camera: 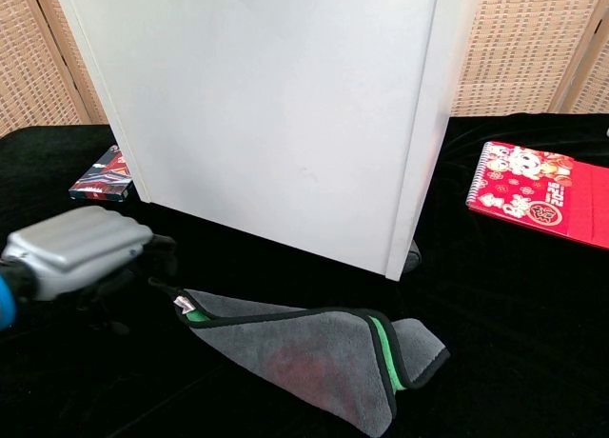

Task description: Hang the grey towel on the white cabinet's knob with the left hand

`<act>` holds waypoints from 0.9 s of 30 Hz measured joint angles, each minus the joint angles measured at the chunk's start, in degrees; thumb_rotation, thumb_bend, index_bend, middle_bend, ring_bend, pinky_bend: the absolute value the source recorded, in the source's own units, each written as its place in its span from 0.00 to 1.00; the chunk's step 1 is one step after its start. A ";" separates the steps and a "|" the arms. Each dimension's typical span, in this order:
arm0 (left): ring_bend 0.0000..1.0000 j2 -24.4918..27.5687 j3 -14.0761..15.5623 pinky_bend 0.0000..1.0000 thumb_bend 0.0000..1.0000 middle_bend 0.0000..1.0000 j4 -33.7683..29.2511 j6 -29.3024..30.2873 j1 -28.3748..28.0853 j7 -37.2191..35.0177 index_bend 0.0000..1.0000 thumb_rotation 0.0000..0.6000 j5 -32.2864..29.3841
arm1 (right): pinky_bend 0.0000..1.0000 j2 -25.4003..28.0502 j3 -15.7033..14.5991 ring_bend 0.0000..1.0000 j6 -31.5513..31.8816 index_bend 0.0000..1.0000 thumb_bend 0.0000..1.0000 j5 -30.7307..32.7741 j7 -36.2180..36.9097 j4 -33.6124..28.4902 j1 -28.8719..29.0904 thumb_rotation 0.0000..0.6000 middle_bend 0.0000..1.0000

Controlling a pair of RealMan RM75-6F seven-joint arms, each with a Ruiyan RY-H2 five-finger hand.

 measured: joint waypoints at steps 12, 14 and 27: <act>0.80 -10.28 -1.79 0.70 0.14 0.84 7.38 -2.29 -7.09 6.43 0.38 1.00 -8.93 | 0.00 0.32 0.14 0.00 -0.61 0.00 0.08 0.40 2.08 0.36 0.14 1.00 0.00; 0.80 -10.91 -1.85 0.70 0.15 0.84 8.20 -2.28 -7.95 6.68 0.39 1.00 -9.79 | 0.00 0.32 0.21 0.00 -0.66 0.00 0.08 0.42 2.29 0.43 0.22 1.00 0.00; 0.80 -12.19 0.81 0.70 0.32 0.84 9.89 -0.46 -9.99 7.06 0.44 1.00 -10.14 | 0.00 0.11 -0.03 0.00 -0.45 0.00 0.08 -0.15 2.13 0.35 0.18 1.00 0.00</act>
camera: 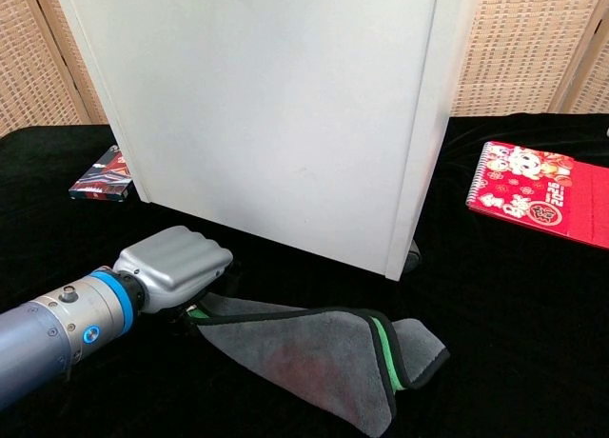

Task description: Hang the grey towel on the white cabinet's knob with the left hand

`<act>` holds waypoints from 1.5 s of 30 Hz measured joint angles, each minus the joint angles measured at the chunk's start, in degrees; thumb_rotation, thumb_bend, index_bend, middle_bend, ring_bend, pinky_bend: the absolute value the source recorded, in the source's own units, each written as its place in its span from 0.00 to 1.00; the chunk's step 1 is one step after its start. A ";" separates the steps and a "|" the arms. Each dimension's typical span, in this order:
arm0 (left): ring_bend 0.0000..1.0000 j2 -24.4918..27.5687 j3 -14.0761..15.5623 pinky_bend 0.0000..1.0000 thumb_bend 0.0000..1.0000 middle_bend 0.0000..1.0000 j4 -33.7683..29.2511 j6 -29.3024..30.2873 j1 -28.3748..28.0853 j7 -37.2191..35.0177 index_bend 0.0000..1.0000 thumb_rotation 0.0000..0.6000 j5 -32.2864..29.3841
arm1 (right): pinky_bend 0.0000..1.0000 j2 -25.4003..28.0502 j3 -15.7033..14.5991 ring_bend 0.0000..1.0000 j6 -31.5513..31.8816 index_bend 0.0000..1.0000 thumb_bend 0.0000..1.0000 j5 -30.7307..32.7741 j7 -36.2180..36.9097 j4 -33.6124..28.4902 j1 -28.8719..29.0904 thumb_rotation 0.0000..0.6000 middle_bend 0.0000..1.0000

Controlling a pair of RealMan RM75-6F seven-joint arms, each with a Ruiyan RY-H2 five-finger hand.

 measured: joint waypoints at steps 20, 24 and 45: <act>0.80 6.29 4.51 0.70 0.42 0.84 -3.15 7.16 0.48 -4.82 0.58 1.00 13.05 | 0.00 0.08 0.04 0.00 0.32 0.00 0.08 -0.02 0.23 -0.21 -0.13 1.00 0.00; 0.80 9.14 6.28 0.70 0.42 0.84 -3.40 10.35 0.53 -7.18 0.60 1.00 20.76 | 0.00 0.22 0.12 0.00 0.21 0.00 0.08 0.27 0.27 -0.43 -0.16 1.00 0.00; 0.80 21.24 8.44 0.70 0.45 0.84 9.82 36.49 -2.12 -24.36 0.80 1.00 56.23 | 0.00 -0.30 -0.02 0.00 0.49 0.00 0.08 -0.35 -0.51 -0.42 -0.12 1.00 0.00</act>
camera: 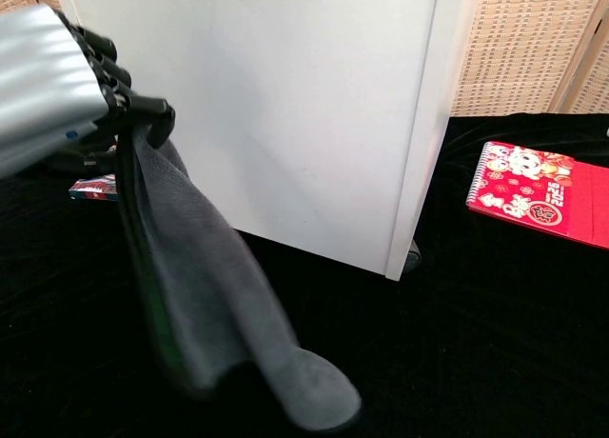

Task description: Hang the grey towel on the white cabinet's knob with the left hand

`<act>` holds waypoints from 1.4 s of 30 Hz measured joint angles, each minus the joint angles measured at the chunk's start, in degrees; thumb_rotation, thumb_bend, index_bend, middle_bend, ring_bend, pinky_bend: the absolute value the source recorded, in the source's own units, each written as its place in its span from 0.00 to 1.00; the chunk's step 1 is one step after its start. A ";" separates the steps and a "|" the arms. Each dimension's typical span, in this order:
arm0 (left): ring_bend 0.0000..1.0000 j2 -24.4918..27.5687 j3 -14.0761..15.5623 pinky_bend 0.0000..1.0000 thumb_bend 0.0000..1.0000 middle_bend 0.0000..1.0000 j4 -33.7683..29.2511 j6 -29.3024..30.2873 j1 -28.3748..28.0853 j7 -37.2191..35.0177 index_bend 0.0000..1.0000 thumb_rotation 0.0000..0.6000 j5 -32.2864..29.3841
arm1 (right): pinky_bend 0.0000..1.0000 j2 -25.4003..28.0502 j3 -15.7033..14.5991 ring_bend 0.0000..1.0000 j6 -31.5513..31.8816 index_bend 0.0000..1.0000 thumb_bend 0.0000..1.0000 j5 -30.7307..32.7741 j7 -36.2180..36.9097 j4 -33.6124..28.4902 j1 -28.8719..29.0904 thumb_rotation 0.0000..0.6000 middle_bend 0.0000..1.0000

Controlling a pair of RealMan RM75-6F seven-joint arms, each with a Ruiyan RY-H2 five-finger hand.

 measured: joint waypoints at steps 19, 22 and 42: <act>0.80 -2.78 -6.33 0.69 0.45 0.84 5.78 5.40 -7.42 -2.33 0.81 1.00 6.98 | 0.00 0.11 0.04 0.00 0.58 0.00 0.08 -0.53 1.07 0.31 -0.14 1.00 0.00; 0.80 -2.52 -6.56 0.69 0.45 0.84 5.65 4.88 -7.65 -2.10 0.81 1.00 6.74 | 0.00 0.13 0.05 0.00 0.65 0.00 0.08 -0.63 1.16 0.28 -0.15 1.00 0.00; 0.80 -6.96 -8.17 0.69 0.45 0.84 9.46 3.68 -9.18 -3.95 0.81 1.00 3.11 | 0.00 -0.15 -0.07 0.00 0.70 0.00 0.08 -1.11 1.04 0.61 -0.01 1.00 0.00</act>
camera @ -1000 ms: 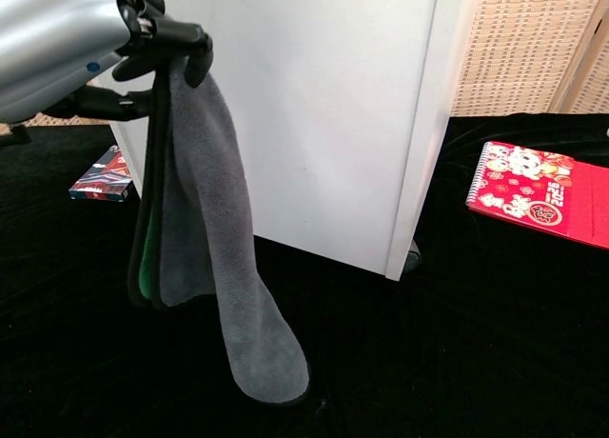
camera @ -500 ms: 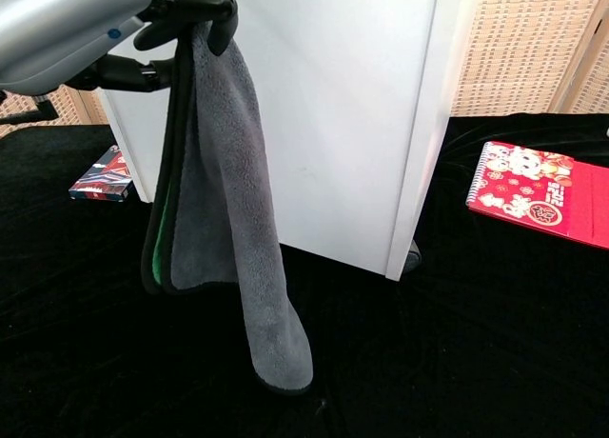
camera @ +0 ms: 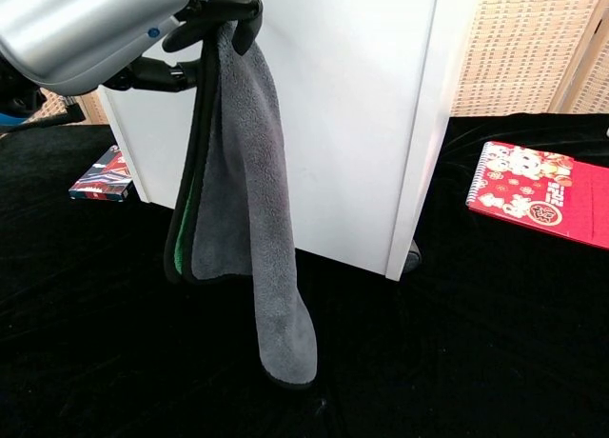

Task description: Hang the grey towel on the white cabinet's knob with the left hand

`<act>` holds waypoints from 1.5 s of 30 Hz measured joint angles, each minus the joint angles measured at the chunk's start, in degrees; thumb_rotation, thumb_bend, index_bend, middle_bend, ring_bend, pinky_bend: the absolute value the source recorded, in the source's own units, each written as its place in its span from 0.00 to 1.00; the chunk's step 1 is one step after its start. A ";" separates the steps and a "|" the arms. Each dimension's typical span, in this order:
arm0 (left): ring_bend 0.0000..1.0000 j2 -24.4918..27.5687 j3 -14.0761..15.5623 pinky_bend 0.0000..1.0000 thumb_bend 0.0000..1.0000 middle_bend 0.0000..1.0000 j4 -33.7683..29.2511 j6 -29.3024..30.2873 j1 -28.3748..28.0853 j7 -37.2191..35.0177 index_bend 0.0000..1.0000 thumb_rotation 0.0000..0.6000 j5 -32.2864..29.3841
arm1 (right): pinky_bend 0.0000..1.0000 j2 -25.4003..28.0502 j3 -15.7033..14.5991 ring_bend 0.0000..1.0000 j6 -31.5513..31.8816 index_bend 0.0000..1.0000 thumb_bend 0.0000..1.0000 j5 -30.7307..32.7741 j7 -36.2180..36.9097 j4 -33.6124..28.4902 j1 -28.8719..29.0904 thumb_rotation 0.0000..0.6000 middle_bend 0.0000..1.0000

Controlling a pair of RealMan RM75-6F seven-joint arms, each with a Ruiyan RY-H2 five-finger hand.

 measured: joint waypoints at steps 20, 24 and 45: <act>0.80 -1.39 -0.05 0.69 0.45 0.84 -0.73 -1.41 -1.19 1.03 0.81 1.00 -1.07 | 0.00 0.06 -0.01 0.00 -0.24 0.00 0.08 0.01 0.05 -0.13 0.15 1.00 0.00; 0.80 -1.80 0.17 0.68 0.45 0.84 -0.57 -1.43 -1.17 1.17 0.81 1.00 -1.17 | 0.00 0.07 0.10 0.00 -0.17 0.00 0.08 0.14 0.11 -0.13 0.15 1.00 0.00; 0.80 -2.43 0.21 0.67 0.45 0.84 0.88 -2.75 -0.83 1.44 0.81 1.00 -3.67 | 0.00 0.20 -0.01 0.00 -0.27 0.00 0.08 0.04 0.35 -0.47 0.17 1.00 0.00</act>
